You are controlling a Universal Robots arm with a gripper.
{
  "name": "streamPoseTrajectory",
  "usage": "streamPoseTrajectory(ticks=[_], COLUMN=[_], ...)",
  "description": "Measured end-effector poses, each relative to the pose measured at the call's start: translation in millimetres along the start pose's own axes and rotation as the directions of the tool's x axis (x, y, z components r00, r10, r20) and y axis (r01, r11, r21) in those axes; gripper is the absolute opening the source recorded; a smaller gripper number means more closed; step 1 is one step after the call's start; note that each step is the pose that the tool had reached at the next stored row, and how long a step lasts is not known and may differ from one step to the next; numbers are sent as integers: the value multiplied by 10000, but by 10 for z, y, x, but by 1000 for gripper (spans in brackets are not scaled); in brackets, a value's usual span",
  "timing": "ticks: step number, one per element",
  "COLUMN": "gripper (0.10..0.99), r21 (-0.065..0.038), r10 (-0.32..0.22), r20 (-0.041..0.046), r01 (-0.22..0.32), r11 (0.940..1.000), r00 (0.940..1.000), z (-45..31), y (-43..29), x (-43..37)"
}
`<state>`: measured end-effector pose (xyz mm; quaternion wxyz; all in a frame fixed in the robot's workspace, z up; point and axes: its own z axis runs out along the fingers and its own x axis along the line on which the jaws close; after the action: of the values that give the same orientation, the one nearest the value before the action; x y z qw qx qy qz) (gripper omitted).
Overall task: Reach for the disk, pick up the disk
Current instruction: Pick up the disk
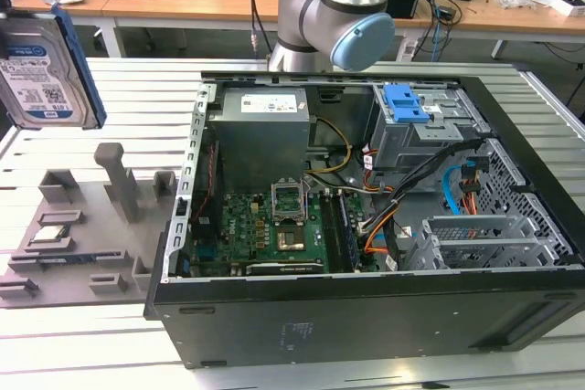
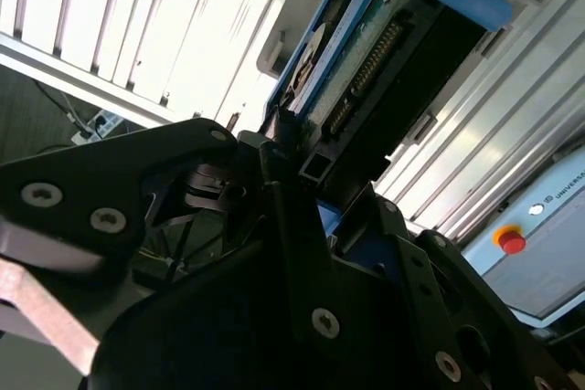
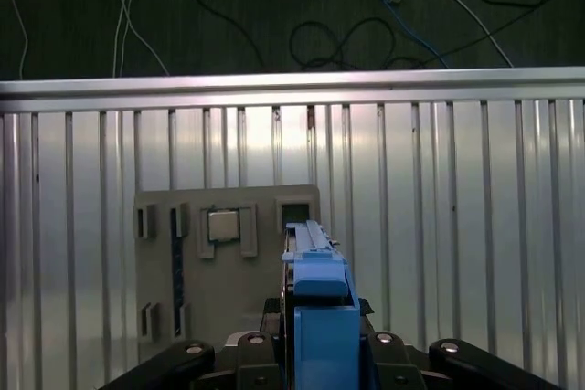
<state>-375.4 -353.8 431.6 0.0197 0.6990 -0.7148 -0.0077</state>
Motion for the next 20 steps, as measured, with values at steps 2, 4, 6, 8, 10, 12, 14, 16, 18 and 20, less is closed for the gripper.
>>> streamPoseTrajectory(ticks=[2,4,6,8,10,12,14,16,18,20], gripper=[365,365,365,365,365,365,365,365,365,365], r21=[-1,-2,-3,-6,-8,-10,-11,-12,-13,-14], r10=[0,0,0,0,0,0,0,0,0,0], r20=[0,0,0,0,0,0,0,0,0,0], r01=[0,0,0,0,0,0,0,0,0,0], r11=[10000,10000,10000,10000,10000,10000,10000,10000,10000,10000], r00=[10000,10000,10000,10000,10000,10000,10000,10000,10000,10000], z=[-39,-81,-124,-194,-253,-331,-364,-424,-481,-522], y=[0,0,0,0,0,1,2,2,2,3], x=[-1,-1,-2,-3,-4,-5,-6,-7,-9,-10])
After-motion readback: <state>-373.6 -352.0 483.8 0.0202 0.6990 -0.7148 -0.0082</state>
